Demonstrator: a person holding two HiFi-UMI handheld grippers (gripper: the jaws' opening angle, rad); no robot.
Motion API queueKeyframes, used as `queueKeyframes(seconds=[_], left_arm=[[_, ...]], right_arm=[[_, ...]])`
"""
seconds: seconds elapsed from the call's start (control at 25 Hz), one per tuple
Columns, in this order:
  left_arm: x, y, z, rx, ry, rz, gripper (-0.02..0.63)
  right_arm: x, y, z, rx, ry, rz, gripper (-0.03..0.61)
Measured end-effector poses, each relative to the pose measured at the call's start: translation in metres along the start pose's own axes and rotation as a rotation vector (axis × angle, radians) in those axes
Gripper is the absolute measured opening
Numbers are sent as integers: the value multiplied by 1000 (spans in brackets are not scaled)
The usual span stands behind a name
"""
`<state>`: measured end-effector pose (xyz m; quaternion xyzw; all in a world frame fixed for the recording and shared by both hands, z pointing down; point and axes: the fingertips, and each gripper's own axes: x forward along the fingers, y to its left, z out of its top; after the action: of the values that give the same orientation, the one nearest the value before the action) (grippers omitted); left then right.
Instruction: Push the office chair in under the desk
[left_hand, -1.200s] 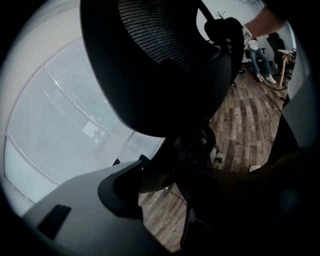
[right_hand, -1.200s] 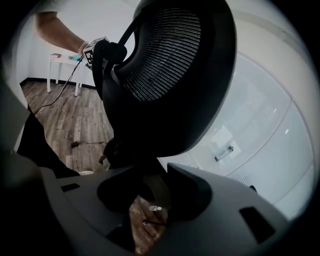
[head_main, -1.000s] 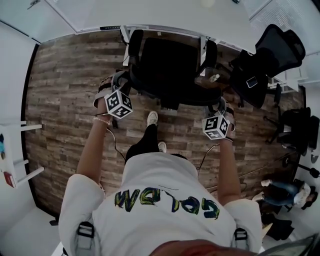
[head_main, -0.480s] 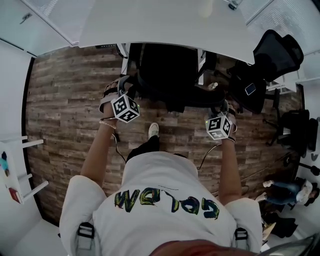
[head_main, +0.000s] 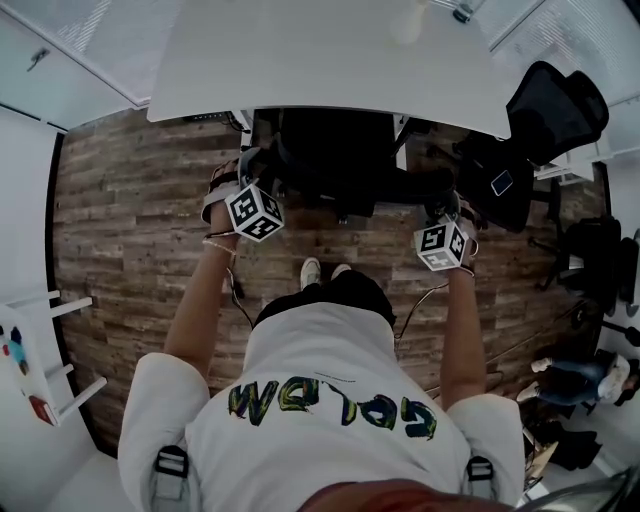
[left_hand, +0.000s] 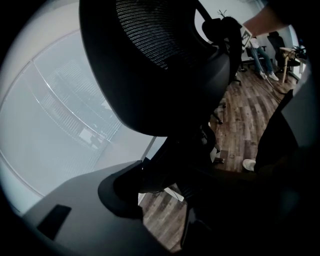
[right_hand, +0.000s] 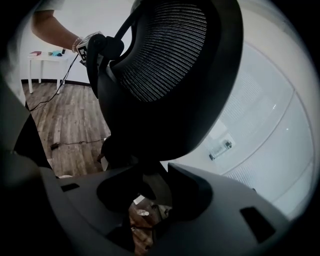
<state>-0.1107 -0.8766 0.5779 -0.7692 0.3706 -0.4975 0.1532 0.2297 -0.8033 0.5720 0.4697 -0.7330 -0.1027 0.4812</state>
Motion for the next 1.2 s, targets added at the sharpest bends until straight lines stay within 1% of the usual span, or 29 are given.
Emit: queueKeyframes(seconds=[0.28, 0.56, 0.8, 0.96, 1.2], left_arm=[[30, 26, 15, -5, 15, 5, 206], [59, 39, 32, -23, 32, 12, 206], [77, 52, 47, -41, 42, 26, 206], [90, 58, 55, -51, 66, 34, 206], [99, 66, 60, -61, 75, 48, 206]], right_arm=[[33, -32, 7, -12, -18, 3, 158], [64, -63, 4, -26, -11, 2, 160], [89, -90, 4, -40, -26, 10, 160], [103, -105, 3, -45, -40, 14, 160], [115, -117, 6, -61, -62, 21, 161]])
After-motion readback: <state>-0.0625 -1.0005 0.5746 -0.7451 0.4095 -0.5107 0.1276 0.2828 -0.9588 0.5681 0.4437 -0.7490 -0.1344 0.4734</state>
